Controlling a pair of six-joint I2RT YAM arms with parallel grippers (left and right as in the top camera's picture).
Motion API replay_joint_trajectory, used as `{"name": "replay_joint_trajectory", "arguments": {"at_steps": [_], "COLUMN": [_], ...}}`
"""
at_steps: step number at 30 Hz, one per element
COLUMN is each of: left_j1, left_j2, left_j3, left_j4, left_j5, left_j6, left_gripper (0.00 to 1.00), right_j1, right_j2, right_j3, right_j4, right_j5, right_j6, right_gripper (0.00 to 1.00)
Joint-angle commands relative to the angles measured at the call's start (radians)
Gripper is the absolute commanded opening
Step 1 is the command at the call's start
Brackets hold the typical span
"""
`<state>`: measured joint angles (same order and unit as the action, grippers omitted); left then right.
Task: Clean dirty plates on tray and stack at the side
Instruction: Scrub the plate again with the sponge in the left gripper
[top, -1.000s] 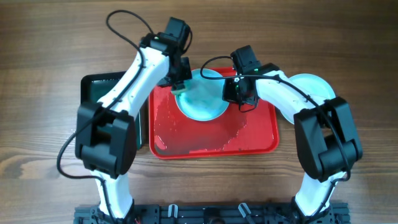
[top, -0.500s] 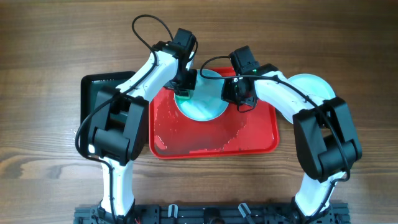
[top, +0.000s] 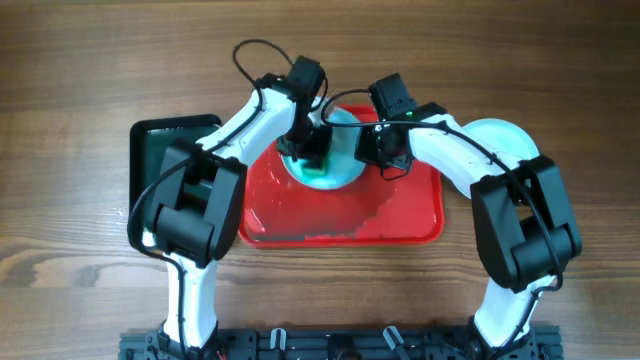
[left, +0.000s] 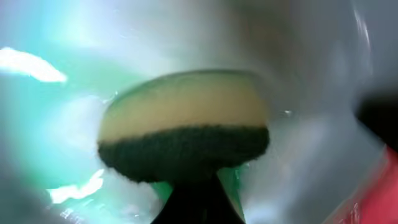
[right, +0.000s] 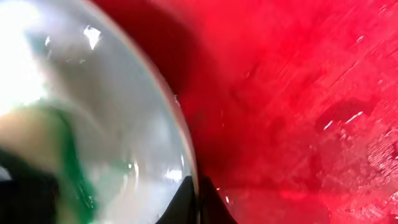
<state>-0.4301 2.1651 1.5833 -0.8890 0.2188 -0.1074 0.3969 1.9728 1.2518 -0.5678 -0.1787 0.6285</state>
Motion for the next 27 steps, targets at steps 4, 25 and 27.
{"name": "replay_joint_trajectory", "arguments": {"at_steps": [4, 25, 27], "left_j1": [0.033, -0.005, -0.012], "left_j2": [0.042, 0.042, 0.034], "left_j3": [-0.013, -0.012, -0.010], "left_j4": [0.042, 0.237, 0.225], "left_j5": [-0.681, -0.260, -0.401], "left_j6": [-0.430, -0.329, -0.434], "left_gripper": [0.04, 0.04, 0.04], "right_j1": [0.003, 0.003, 0.003], "right_j2": [0.000, 0.000, 0.000], "right_j3": [-0.004, -0.004, -0.004], "right_j4": [-0.010, -0.011, -0.011], "right_j5": [0.022, 0.022, 0.022], "right_j6": [0.000, 0.000, 0.000], "right_gripper": [0.04, 0.04, 0.04]}}
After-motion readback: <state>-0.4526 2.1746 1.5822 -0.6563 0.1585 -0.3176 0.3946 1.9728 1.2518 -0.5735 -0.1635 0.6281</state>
